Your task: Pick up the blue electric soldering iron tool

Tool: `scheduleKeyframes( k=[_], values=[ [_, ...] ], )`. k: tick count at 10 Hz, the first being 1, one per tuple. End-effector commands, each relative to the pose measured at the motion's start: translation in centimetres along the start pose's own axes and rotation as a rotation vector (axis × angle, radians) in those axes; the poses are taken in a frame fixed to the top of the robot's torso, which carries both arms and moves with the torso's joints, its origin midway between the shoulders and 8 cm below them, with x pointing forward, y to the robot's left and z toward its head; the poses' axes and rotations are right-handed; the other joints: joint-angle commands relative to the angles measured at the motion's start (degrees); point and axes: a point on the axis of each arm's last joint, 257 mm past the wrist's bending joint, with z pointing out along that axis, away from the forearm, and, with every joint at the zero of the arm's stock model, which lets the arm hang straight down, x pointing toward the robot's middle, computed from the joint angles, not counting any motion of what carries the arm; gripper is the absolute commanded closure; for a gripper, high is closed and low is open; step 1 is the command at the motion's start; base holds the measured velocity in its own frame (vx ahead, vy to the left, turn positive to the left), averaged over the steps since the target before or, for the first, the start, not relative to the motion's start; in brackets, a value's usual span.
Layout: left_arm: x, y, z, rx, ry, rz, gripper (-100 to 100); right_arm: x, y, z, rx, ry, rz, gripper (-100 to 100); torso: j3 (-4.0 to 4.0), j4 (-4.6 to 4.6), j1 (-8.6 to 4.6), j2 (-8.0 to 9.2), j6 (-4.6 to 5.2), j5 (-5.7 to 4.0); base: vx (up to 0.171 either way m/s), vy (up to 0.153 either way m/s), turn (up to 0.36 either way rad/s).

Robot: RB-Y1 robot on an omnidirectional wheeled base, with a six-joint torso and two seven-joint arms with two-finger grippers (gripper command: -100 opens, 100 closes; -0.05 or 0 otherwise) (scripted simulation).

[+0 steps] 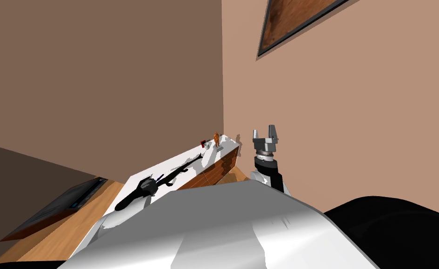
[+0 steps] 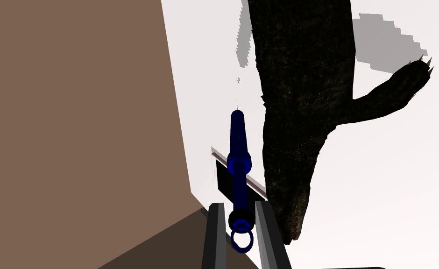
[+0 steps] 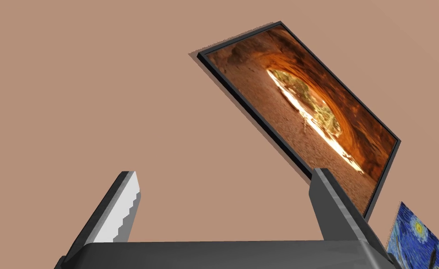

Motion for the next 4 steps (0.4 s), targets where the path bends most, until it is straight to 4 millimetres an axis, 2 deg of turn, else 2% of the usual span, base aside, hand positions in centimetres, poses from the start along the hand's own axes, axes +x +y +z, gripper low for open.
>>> scheduleKeyframes(
  k=[1,3,4],
  values=[
    [-0.14,0.21,-0.63,-0.014,-0.002,-0.002,100,0.00,0.00,0.00,0.000,0.000,0.000,0,0.00,0.00,0.00,0.00,0.00,0.00,-0.009,-0.011,0.007],
    [-0.13,0.04,-0.61,-0.010,-0.002,-0.001,100,0.00,0.00,0.00,0.000,0.000,0.000,0,0.05,0.01,-0.10,0.09,-0.02,-0.01,-0.014,-0.017,0.005],
    [-0.15,0.08,-0.65,-0.012,-0.002,-0.001,0,0.00,0.00,0.00,0.000,0.000,0.000,0,0.03,0.01,-0.05,0.06,0.00,0.00,0.000,0.000,0.000]
  ],
)
